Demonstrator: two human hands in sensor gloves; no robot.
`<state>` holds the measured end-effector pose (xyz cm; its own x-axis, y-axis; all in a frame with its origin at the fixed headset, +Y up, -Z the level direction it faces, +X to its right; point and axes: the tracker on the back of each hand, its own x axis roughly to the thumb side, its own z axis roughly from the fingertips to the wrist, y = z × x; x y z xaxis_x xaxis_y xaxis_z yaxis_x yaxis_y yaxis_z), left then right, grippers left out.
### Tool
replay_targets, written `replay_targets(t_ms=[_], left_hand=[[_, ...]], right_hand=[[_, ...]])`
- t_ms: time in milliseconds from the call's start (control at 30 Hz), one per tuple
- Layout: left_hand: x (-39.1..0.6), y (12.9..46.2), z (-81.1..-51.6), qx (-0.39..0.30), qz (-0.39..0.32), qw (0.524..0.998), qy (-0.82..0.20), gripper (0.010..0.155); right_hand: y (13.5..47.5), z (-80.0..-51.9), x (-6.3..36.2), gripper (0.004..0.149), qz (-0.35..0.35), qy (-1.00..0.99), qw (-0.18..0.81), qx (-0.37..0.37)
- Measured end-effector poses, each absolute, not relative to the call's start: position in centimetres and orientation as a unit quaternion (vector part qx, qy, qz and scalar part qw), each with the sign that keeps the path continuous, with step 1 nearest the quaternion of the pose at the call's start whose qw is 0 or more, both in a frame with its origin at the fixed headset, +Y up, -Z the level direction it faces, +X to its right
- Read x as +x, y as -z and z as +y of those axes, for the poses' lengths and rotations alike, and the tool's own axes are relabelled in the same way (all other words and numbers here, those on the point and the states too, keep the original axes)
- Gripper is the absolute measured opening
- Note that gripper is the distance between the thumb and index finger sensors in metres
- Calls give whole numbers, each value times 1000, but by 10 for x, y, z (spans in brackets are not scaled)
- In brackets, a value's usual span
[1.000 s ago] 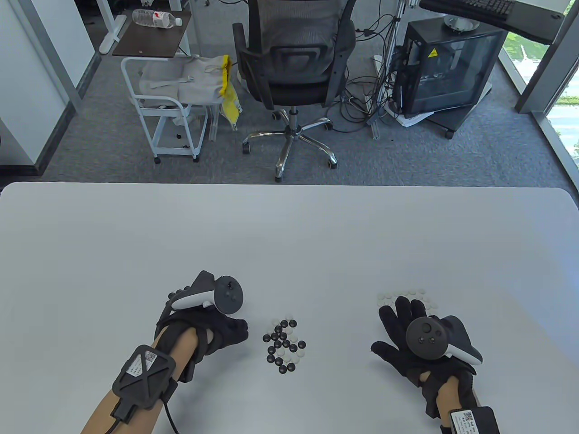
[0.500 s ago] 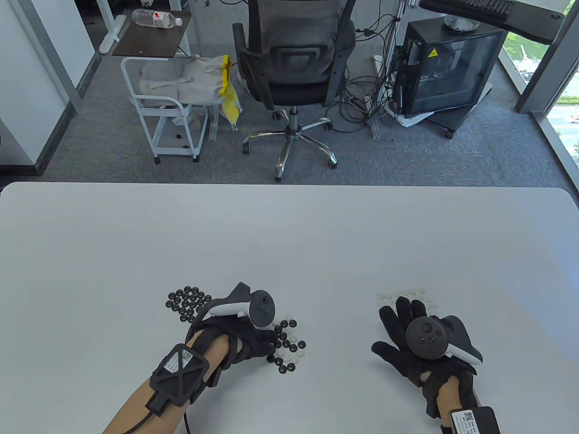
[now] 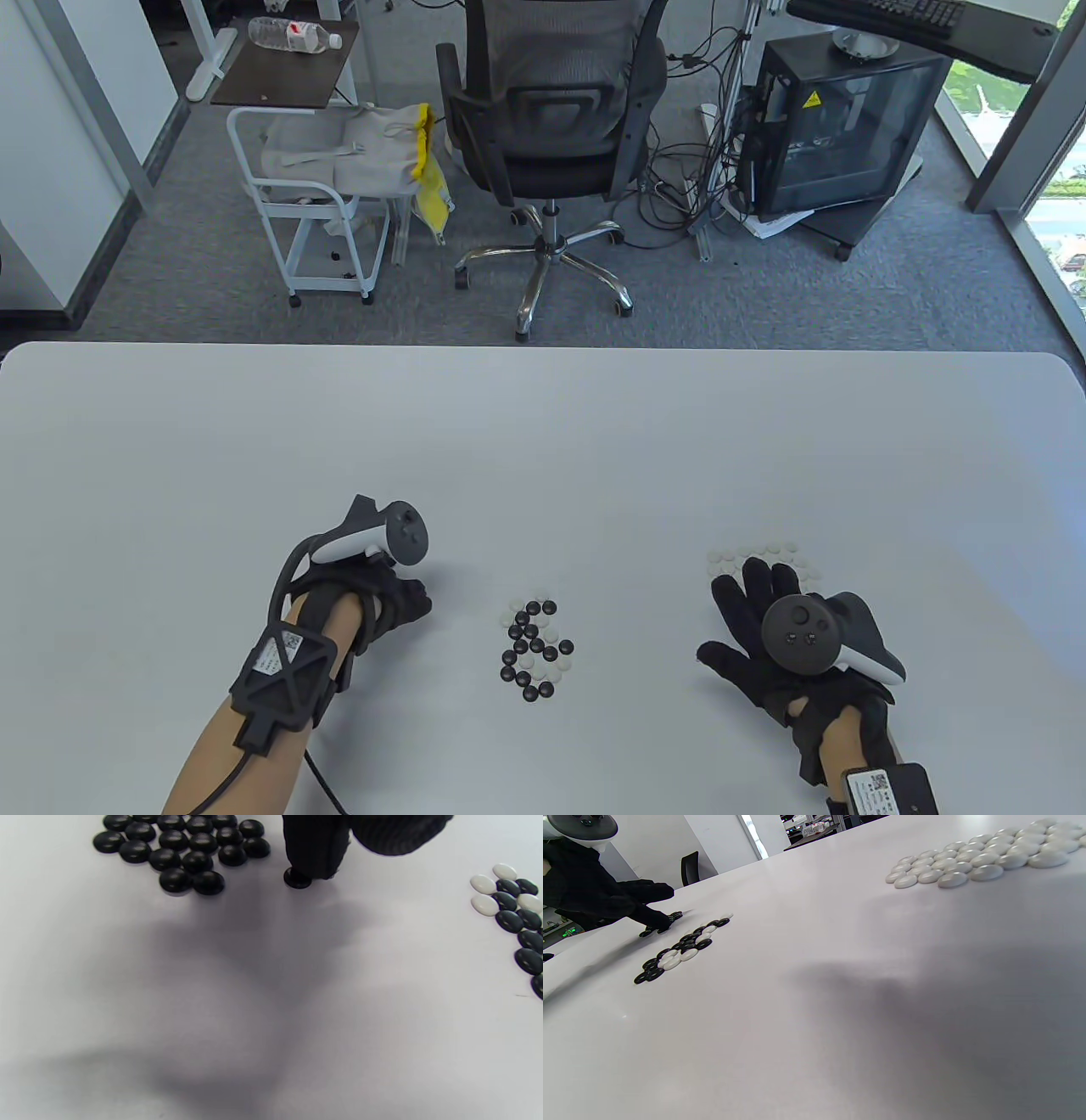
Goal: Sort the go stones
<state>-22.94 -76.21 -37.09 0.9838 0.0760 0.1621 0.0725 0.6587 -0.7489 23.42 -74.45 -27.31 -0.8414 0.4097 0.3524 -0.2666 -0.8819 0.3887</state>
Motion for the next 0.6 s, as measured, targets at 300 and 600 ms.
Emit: replay_targets(t_ms=[300,600], left_hand=[[-259,369,-761,-408,-52,912,-9,64],[-231,356,-733,-380,-121,917,-12,65]], right_hand=[[274,-746,234,84,170,-945,179,215],[274,-746,235,84,172,-945,180,212]])
